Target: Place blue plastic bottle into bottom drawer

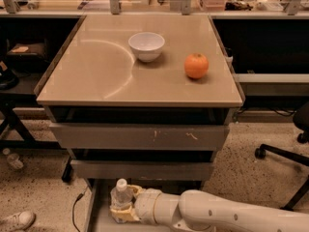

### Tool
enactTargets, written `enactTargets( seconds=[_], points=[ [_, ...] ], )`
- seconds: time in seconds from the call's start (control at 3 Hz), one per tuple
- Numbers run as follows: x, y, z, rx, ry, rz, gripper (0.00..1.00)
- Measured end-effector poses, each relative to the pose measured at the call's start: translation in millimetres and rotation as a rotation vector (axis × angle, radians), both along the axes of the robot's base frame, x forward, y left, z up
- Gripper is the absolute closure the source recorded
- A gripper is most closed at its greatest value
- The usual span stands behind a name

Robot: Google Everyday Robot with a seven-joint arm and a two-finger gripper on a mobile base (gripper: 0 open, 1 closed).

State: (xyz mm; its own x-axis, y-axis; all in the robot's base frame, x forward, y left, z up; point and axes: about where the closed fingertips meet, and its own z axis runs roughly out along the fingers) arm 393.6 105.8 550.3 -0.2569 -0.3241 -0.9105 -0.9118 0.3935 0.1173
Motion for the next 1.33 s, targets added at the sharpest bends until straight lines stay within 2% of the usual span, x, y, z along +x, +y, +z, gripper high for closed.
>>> enactTargets(
  seconds=[0.33,0.67,1.0,1.33],
  points=[
    [8,1,-38,-0.003,0.004,0.012,1.00],
    [21,6,-79,0.027,0.042,0.026,1.00],
    [21,6,-79,0.027,0.041,0.026,1.00],
    [23,7,-107,0.032,0.038,0.005,1.00]
  ],
)
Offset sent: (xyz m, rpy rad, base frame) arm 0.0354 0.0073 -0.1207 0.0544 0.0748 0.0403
